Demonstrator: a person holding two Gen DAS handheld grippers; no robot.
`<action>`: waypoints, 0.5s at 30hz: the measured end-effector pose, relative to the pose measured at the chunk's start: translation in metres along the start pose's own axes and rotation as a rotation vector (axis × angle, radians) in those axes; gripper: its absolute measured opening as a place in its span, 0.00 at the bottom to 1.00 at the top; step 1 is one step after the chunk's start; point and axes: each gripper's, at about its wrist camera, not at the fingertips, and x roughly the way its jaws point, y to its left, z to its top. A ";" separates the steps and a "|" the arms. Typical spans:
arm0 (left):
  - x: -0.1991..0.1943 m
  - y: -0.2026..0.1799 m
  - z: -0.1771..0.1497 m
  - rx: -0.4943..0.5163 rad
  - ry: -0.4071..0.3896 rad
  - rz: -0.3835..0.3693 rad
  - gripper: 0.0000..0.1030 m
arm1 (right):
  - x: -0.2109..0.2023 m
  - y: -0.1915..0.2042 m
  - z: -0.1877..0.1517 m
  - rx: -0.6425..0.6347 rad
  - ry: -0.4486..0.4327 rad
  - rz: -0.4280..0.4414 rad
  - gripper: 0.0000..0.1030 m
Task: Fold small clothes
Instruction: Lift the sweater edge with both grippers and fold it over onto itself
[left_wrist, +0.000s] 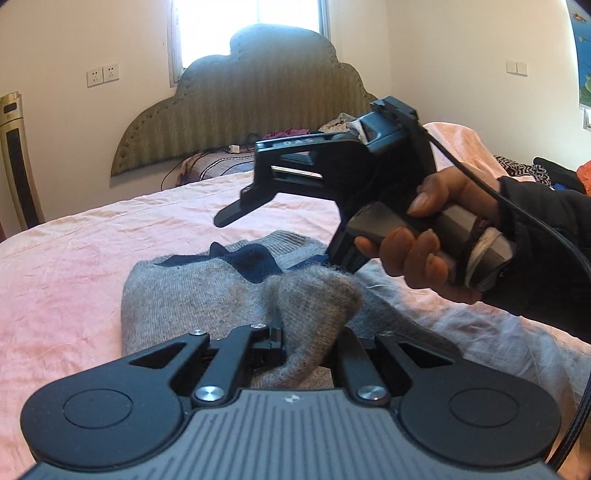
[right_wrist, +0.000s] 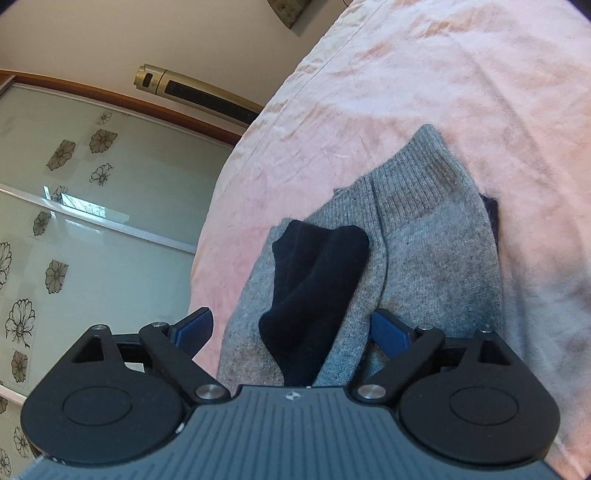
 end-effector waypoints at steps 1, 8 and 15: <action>-0.001 0.001 0.000 0.001 0.001 -0.001 0.05 | 0.003 0.001 0.002 -0.001 0.005 0.005 0.90; -0.007 0.007 -0.001 -0.023 -0.011 0.006 0.05 | 0.006 0.012 0.009 -0.038 0.018 -0.025 0.88; 0.002 0.000 -0.006 -0.006 0.023 -0.024 0.05 | 0.011 0.009 0.014 -0.044 0.024 -0.046 0.80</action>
